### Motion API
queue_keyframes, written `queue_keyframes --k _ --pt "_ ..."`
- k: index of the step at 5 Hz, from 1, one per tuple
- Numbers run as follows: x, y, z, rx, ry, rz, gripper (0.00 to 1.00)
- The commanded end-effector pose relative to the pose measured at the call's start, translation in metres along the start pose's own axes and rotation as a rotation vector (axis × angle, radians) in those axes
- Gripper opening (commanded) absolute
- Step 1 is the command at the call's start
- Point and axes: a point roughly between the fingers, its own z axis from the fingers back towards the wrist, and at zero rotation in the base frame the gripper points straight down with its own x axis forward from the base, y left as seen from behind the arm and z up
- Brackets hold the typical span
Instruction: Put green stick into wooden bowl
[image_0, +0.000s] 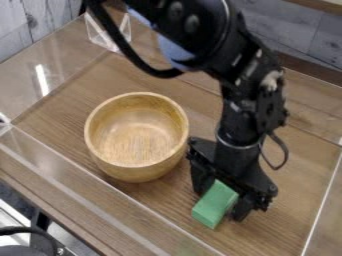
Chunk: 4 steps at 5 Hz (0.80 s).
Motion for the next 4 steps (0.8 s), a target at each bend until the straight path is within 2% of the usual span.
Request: queue_keyframes --k 1,4 --pt "0.0078 -0.0033 -0.0002 0.002 -0.032 -0.004 1.0" --pt "0.011 -0.0023 -0.0057 0.007 -0.041 0.013 1.0"
